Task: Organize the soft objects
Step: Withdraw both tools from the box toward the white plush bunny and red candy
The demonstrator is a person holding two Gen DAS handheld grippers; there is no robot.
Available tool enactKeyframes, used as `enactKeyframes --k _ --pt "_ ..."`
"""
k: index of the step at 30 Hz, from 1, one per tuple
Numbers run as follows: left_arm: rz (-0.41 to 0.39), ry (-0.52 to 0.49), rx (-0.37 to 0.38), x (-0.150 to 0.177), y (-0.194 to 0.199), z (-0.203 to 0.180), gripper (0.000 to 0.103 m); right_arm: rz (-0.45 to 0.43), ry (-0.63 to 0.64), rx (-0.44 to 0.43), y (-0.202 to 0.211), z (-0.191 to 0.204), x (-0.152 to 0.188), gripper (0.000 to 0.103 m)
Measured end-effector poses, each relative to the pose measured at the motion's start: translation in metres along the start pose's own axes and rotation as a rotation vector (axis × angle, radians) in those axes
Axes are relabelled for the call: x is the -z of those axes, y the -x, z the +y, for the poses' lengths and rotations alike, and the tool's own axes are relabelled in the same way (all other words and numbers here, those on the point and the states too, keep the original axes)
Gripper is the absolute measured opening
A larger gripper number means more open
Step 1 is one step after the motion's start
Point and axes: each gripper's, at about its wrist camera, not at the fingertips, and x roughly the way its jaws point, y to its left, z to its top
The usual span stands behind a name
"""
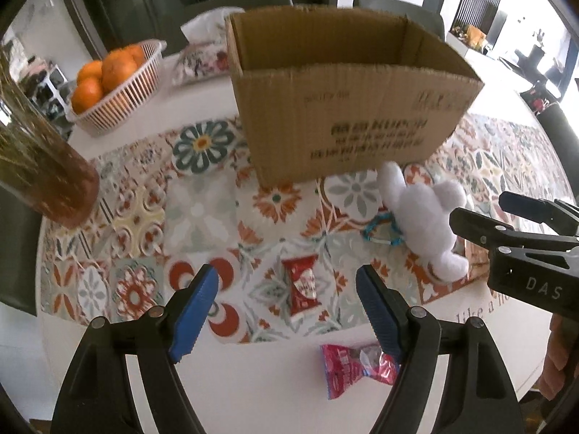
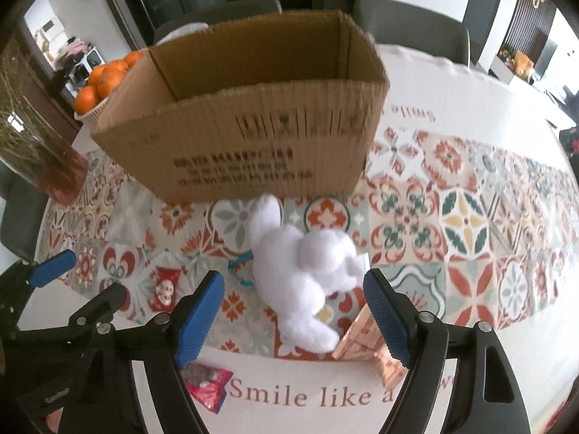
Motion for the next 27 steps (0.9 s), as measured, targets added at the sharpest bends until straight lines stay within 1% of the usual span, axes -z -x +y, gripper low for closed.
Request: enactKeyframes --k 7,12,18,22,27 --pt "0.056 0.002 0.005 0.012 -0.020 -0.003 0.078 0.064 -0.010 0.003 -0.016 -0.002 0.011 0.080" --pt "0.100 0.005 0.008 0.026 -0.035 -0.004 0.078 0.116 -0.027 0.000 -0.028 -0.005 0.021 0.080" --pt "0.133 0.013 0.013 0.038 -0.054 -0.002 0.078 0.168 -0.011 0.022 -0.047 -0.004 0.031 0.080" --pt "0.142 0.016 0.015 0.035 -0.067 -0.002 0.078 0.205 -0.016 0.031 -0.061 -0.007 0.034 0.080" --pt "0.160 0.023 0.013 0.027 -0.081 -0.005 0.077 0.239 -0.041 0.022 -0.078 -0.011 0.034 0.079"
